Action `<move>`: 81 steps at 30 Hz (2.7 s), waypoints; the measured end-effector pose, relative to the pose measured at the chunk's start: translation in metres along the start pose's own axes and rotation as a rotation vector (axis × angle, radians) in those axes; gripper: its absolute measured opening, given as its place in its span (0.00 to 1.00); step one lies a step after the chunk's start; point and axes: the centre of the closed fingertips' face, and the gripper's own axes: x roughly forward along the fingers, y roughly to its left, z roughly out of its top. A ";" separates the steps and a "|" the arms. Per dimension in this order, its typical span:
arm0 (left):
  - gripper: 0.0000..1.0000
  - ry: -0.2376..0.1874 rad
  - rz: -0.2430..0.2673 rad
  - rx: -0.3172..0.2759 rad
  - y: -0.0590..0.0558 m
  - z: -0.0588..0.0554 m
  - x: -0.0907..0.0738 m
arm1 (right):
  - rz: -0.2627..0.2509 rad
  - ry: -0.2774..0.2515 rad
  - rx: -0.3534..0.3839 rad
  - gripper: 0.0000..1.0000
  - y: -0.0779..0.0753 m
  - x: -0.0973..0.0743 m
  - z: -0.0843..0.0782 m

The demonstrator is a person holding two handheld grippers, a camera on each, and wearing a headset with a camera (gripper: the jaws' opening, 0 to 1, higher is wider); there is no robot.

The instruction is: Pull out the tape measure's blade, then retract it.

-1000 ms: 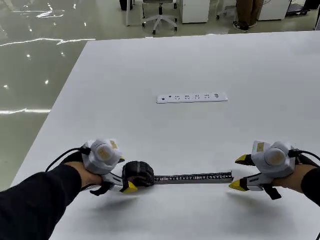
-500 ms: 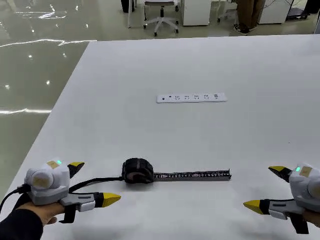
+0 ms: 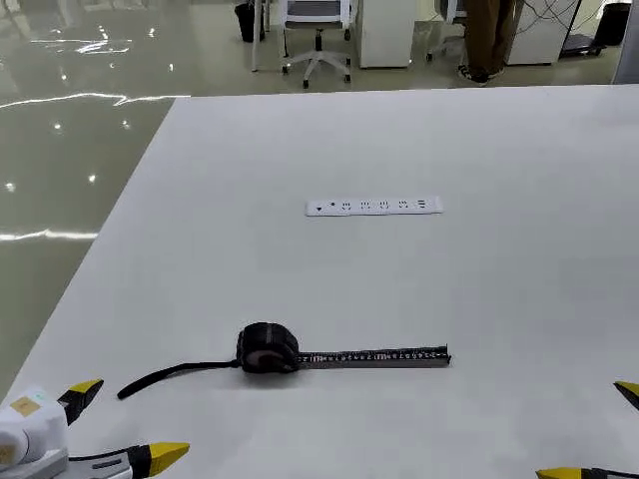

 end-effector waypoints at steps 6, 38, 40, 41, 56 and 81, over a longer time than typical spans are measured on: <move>1.00 -0.023 -0.001 0.024 -0.003 0.018 0.003 | -0.031 0.029 0.022 1.00 -0.003 -0.012 -0.008; 1.00 -0.025 -0.008 0.005 -0.006 0.026 0.003 | -0.021 0.031 0.018 1.00 -0.013 -0.019 -0.013; 1.00 -0.023 -0.003 0.006 -0.007 0.027 0.002 | -0.015 0.032 0.017 1.00 -0.010 -0.018 -0.013; 1.00 -0.027 -0.002 0.008 -0.006 0.028 0.001 | -0.013 0.031 0.015 1.00 -0.009 -0.017 -0.012; 1.00 -0.048 0.018 -0.009 -0.009 0.027 0.003 | 0.012 0.054 -0.014 1.00 -0.002 -0.013 -0.011; 1.00 -0.037 0.051 -0.035 -0.028 0.063 0.065 | 0.127 0.128 -0.251 1.00 -0.014 0.025 0.028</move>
